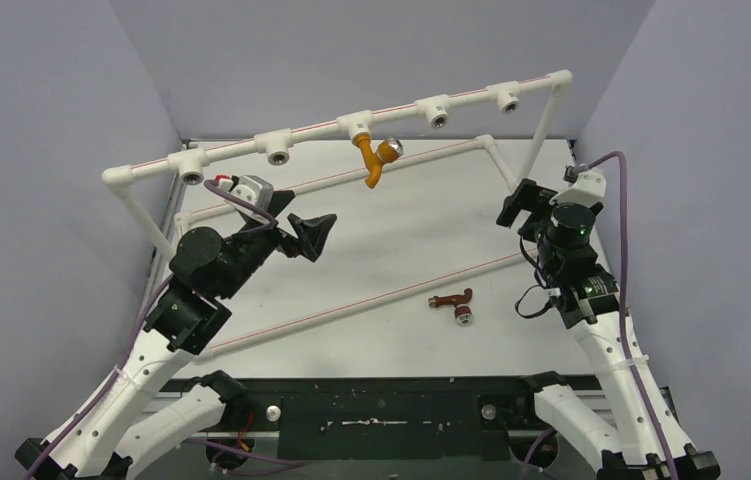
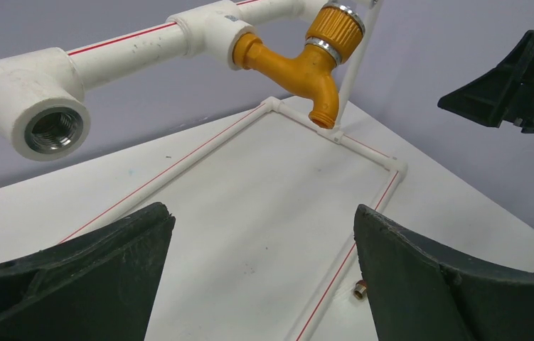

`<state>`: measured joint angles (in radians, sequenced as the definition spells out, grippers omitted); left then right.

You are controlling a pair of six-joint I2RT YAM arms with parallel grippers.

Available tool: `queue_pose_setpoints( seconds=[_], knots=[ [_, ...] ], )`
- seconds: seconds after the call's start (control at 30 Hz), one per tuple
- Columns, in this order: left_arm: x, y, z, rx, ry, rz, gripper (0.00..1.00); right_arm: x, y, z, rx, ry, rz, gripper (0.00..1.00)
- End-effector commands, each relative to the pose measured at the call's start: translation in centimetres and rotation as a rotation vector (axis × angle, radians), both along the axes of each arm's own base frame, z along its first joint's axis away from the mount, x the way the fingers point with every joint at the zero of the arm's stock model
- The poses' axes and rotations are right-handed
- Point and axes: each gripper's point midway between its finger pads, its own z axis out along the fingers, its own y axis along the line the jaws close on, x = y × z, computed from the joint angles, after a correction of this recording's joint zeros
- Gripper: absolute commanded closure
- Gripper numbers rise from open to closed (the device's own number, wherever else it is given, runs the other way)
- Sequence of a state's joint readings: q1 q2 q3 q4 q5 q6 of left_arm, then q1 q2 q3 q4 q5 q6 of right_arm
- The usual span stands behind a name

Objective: Install the water faucets

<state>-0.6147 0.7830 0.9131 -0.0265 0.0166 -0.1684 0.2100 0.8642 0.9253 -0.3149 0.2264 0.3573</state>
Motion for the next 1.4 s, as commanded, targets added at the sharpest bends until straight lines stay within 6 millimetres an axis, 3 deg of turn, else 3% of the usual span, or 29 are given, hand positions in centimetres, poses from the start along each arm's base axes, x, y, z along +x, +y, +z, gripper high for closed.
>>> queue_pose_setpoints(
  seconds=[0.0, 0.13, 0.47, 0.67, 0.87, 1.37],
  knots=[
    [-0.2, -0.3, 1.3, -0.02, -0.042, -0.015, 0.03, -2.1, -1.2, 0.4, 0.046, 0.057, -0.077, 0.0],
    [-0.1, -0.3, 1.2, -0.018, -0.04, -0.014, 0.03, -3.0, -1.6, -0.8, 0.032, 0.117, -0.092, 0.0],
    [-0.1, -0.3, 1.3, -0.022, -0.039, -0.015, 0.03, -4.4, -0.1, -6.8, 0.016, 0.29, 0.008, 0.0],
    [-0.1, -0.4, 1.2, -0.023, -0.037, -0.016, 0.03, -5.2, 2.0, -9.5, 0.048, 0.348, 0.127, 0.01],
    [-0.1, -0.5, 1.1, -0.024, -0.033, -0.019, 0.03, -5.9, 3.2, -14.2, 0.074, 0.514, 0.15, 0.08],
    [-0.2, -0.6, 1.2, -0.027, -0.031, -0.027, 0.03, -7.5, 8.1, -21.2, 0.155, 0.709, 0.265, 0.15]
  ],
)
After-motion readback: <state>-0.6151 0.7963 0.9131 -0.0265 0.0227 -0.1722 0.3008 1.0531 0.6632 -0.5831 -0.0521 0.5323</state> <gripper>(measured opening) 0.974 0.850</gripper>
